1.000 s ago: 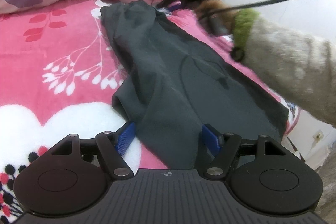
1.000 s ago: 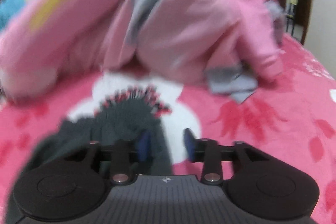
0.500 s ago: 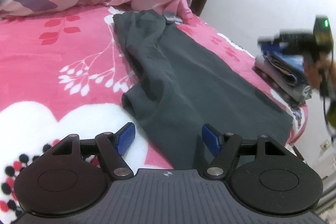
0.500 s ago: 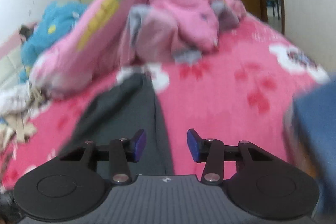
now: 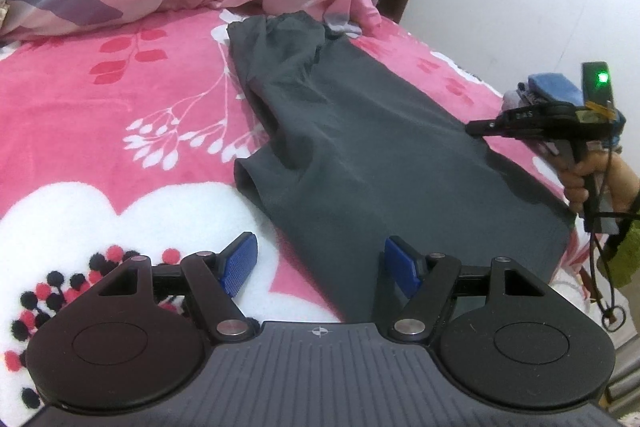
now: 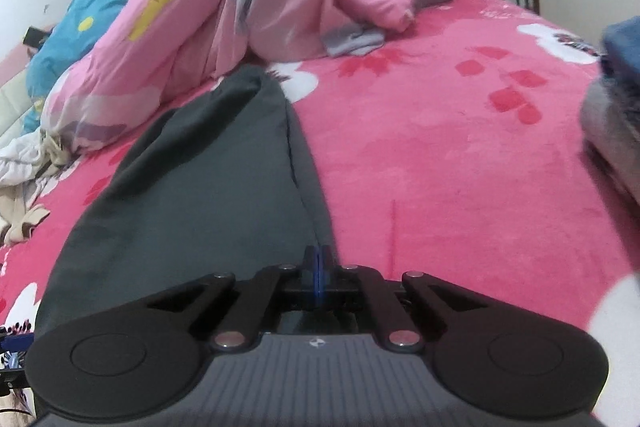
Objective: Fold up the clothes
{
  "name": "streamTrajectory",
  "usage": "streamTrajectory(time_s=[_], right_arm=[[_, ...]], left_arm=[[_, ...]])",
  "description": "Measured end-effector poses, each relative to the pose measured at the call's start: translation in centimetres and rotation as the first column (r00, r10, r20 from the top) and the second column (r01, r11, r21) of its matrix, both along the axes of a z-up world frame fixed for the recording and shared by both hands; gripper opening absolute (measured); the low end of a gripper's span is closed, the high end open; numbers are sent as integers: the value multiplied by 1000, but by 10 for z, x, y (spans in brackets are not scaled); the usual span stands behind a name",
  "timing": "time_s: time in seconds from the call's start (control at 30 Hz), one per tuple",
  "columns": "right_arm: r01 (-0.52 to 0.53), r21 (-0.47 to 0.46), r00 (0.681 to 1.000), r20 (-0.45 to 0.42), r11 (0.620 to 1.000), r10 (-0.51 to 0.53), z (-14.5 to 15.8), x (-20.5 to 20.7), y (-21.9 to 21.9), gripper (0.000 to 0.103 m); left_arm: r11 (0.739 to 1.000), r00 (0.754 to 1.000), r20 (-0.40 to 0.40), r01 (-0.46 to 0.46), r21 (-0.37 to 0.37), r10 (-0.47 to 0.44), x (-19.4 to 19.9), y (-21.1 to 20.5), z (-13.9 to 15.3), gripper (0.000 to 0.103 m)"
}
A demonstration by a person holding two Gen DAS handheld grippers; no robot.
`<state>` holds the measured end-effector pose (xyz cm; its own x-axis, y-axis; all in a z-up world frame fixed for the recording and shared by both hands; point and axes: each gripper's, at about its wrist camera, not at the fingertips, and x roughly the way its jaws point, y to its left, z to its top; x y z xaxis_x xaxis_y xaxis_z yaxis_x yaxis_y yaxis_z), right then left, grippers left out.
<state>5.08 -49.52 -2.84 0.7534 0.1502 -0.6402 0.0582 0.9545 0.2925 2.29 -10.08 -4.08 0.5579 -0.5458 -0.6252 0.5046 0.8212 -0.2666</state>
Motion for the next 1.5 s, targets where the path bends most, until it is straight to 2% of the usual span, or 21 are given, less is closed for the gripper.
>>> streamTrajectory(time_s=[0.23, 0.37, 0.43, 0.57, 0.63, 0.67, 0.73, 0.77, 0.87, 0.97, 1.0, 1.07, 1.17, 1.23, 1.33, 1.43, 1.5], right_arm=[[102, 126, 995, -21, 987, -101, -18, -16, -26, 1], [159, 142, 981, 85, 977, -172, 11, -42, -41, 4], [131, 139, 979, 137, 982, -151, 29, -60, -41, 4], [-62, 44, 982, 179, 997, 54, 46, -95, -16, 5], [-118, -11, 984, 133, 993, 119, 37, -101, -2, 16], [-116, -42, 989, 87, 992, 119, 26, -100, 4, 26], [-65, -112, 997, -38, 992, 61, 1, -91, 10, 28], [-31, -154, 997, -70, 988, 20, -7, -88, 13, 28], [39, -179, 998, -32, 983, -45, 6, -91, 22, 29], [69, -234, 996, 69, 970, -55, 29, -104, 46, 30], [65, -246, 994, 97, 967, -43, 36, -108, 56, 30], [-13, -248, 990, 132, 969, 47, 42, -114, 84, 33], [-135, -260, 967, 175, 956, 184, 49, -121, 128, 40], [-247, -298, 942, 148, 922, 301, 42, -122, 165, 43], [-383, -369, 891, 93, 847, 444, 30, -125, 219, 45], [-445, -422, 859, 47, 790, 509, 18, -121, 255, 45], [-447, -458, 855, 34, 769, 517, 12, -115, 270, 45]], left_arm=[[1000, 1000, -3, 2, 13, -2, 1, -1, -2, 71], [1000, 1000, -4, 1, 13, -1, 1, 0, -3, 71], [1000, 1000, -3, -1, 11, 1, 0, 0, -3, 71], [1000, 1000, -2, 1, 1, -1, -1, 0, -4, 71], [1000, 1000, 0, 5, -1, -5, -3, 1, -5, 71], [1000, 1000, 2, 7, 0, -7, -4, 2, -5, 71], [1000, 1000, 3, 7, -1, -7, -6, 3, -5, 71], [1000, 1000, 4, 5, -3, -5, -7, 4, -4, 71], [1000, 1000, 8, -18, -21, 19, -11, 15, 0, 72], [996, 998, -4, -64, -55, 64, -9, 31, 2, 73], [995, 997, -13, -80, -66, 79, -8, 36, 3, 73], [989, 993, -28, -118, -86, 116, -3, 46, 2, 73], [977, 985, -56, -172, -123, 166, 2, 61, 2, 73], [968, 979, -78, -200, -148, 190, 4, 70, 2, 73], [961, 974, -93, -221, -169, 208, 4, 79, 0, 73], [955, 971, -100, -233, -184, 218, 2, 87, -1, 73], [953, 970, -99, -236, -191, 220, 1, 90, -2, 73]])
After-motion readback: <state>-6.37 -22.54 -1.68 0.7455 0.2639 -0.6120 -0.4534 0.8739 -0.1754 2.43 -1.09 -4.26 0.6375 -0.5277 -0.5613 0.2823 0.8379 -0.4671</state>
